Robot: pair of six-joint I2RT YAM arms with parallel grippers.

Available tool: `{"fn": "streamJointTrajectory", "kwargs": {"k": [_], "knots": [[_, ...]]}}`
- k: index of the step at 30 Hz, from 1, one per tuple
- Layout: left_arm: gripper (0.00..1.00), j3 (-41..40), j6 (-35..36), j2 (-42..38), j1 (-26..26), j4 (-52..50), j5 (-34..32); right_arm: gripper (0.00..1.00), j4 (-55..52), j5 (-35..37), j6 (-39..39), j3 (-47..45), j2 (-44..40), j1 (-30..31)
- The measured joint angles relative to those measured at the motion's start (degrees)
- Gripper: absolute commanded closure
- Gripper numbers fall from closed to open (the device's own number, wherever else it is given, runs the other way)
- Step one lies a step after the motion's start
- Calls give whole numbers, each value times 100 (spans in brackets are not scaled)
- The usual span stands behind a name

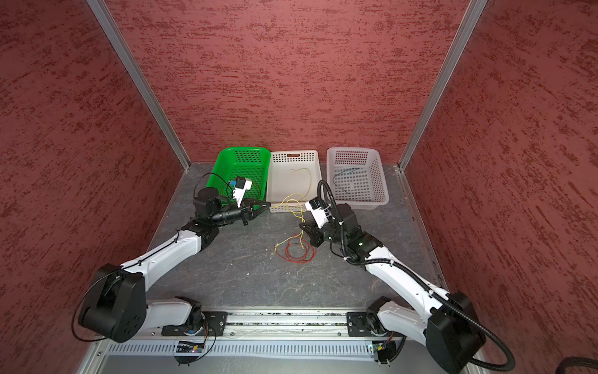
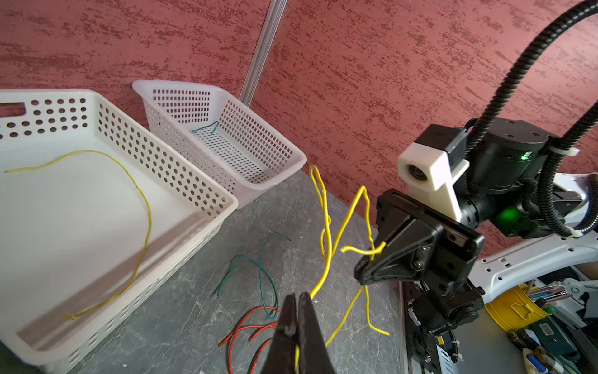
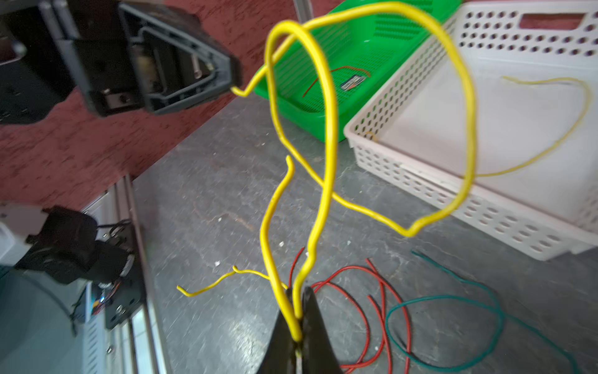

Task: Untangle and sort cables by color
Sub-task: Untie the cable.

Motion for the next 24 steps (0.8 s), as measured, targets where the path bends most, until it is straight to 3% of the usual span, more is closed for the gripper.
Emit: {"fn": "streamJointTrajectory", "kwargs": {"k": [6,12,16,24], "knots": [[100,28,181,136,0,-243,-66,100,-365,-566,-105,0,-103,0],[100,63,398,393,35,-573,-192,100,-592,-260,-149,70,-619,0],[100,63,498,533,94,-756,-267,100,-855,474,-166,315,-890,0],[100,63,645,706,293,-1128,-321,100,-1478,2603,-236,763,-1287,4]]}}
